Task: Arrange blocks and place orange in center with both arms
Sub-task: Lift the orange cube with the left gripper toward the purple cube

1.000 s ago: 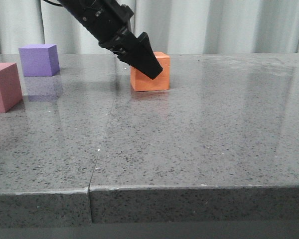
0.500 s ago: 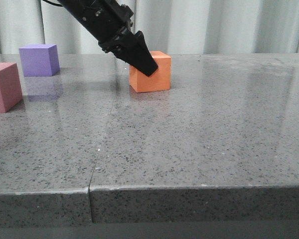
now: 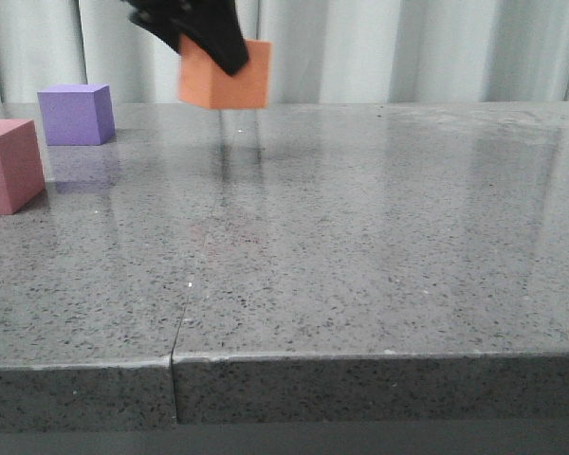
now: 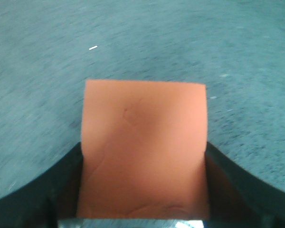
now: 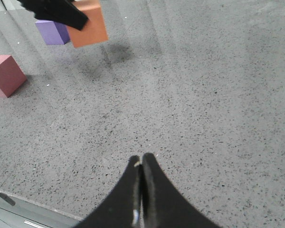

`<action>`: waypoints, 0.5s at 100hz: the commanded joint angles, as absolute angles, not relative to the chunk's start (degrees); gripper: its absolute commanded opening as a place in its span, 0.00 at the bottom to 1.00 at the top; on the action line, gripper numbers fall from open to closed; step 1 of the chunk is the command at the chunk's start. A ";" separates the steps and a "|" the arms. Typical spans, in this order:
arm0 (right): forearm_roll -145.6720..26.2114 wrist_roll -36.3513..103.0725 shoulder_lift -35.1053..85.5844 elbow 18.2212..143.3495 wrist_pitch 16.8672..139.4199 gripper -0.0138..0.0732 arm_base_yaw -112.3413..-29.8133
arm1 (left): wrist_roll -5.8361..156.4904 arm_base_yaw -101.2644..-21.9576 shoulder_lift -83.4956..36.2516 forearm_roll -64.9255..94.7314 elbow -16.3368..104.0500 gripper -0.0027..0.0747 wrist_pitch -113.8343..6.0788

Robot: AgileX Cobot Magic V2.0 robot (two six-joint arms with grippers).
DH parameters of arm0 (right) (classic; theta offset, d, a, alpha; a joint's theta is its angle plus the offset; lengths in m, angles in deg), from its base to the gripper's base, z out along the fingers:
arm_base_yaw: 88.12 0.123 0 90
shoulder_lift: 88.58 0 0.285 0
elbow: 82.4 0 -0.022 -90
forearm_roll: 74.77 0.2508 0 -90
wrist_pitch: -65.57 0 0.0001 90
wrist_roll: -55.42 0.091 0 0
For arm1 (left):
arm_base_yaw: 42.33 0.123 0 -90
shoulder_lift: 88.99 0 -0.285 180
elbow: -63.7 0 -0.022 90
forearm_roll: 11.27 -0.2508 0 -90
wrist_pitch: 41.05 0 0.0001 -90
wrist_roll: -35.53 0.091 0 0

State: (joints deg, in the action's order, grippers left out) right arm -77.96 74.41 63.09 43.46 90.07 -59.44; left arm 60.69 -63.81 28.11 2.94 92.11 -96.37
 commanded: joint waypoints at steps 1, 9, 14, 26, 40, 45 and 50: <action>-78.59 73.83 62.82 44.86 85.59 0.08 -59.54 | 48.42 -64.22 22.66 -5.13 93.90 0.33 -94.61; -78.59 73.83 62.82 44.86 85.59 0.08 -59.54 | 38.50 -64.22 21.14 -13.41 93.50 0.33 -94.97; -78.59 73.83 62.82 44.86 85.59 0.08 -59.54 | 33.43 -64.22 20.03 -17.05 92.37 0.33 -94.52; -78.59 73.83 62.82 44.86 85.59 0.08 -59.54 | 23.58 -64.22 16.90 -23.65 86.84 0.33 -91.68; -78.59 73.83 62.82 44.86 85.59 0.08 -59.54 | 9.72 -62.80 12.83 -31.61 77.45 0.33 -85.48; -78.59 73.83 62.82 44.86 85.59 0.08 -59.54 | 6.95 -61.60 11.78 -32.13 74.61 0.33 -82.57; -78.59 73.83 62.82 44.86 85.59 0.08 -59.54 | 6.38 -60.14 11.31 -31.54 72.58 0.33 -80.57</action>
